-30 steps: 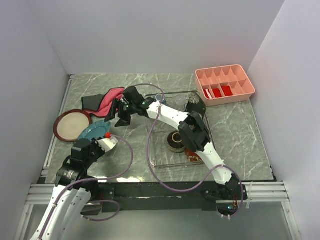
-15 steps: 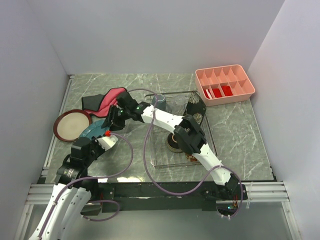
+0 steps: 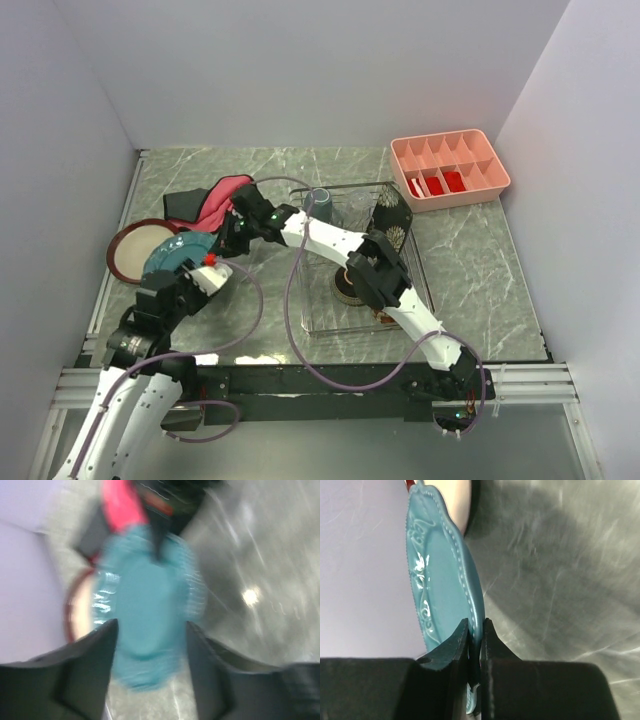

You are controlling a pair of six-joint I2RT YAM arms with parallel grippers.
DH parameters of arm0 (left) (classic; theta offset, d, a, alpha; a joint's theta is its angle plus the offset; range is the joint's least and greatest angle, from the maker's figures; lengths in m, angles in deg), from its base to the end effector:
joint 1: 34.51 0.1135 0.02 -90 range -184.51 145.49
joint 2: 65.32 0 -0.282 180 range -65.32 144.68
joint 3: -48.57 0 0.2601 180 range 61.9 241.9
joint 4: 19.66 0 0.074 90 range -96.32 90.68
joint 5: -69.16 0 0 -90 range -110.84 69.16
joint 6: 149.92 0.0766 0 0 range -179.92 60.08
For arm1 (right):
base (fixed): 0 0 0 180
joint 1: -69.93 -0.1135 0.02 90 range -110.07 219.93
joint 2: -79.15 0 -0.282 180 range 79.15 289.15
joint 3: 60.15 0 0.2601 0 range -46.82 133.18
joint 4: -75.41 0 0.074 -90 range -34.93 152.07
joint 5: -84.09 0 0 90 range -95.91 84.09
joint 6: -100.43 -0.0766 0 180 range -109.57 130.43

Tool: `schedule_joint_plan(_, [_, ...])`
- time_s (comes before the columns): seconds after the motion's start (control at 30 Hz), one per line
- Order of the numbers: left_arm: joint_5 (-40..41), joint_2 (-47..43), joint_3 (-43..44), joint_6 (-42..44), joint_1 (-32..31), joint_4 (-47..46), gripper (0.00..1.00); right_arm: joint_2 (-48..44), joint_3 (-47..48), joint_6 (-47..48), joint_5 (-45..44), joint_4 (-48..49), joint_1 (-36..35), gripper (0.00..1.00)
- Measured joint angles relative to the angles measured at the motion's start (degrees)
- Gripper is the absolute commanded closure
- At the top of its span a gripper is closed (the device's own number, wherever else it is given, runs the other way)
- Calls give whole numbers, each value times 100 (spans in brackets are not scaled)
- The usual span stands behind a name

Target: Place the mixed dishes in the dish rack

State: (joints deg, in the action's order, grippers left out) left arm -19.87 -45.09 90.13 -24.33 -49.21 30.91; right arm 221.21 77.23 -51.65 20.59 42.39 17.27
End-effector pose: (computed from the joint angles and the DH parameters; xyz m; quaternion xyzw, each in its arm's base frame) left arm 0.1252 -0.0315 0.2321 0.3627 0.7827 0.0989 0.4960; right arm 0.3455 0.5092 0.1785 -0.0289 0.8791 0.4722 0.0580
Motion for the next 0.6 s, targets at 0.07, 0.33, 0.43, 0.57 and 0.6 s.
schedule_joint_plan(0.07, [240, 164, 608, -188, 0, -87, 24, -127, 0, 424, -210, -42, 26, 100])
schedule_joint_plan(0.33, [1156, 876, 2979, -907, 66, -1801, 17, -1392, -297, 2306, -1394, -479, 372, 100])
schedule_joint_plan(0.43, [1246, 911, 3056, -1099, 131, -2179, 16, -2175, -505, 3215, -2083, -514, 476, 100])
schedule_joint_plan(0.57, [1189, 1123, 2881, -1316, 138, -2371, 15, -3639, -1276, 4439, -3414, -374, 525, 100])
schedule_joint_plan(0.6, [1169, 1198, 2809, -1394, 140, -2413, 14, -3971, -1508, 4680, -3703, -297, 514, 100])
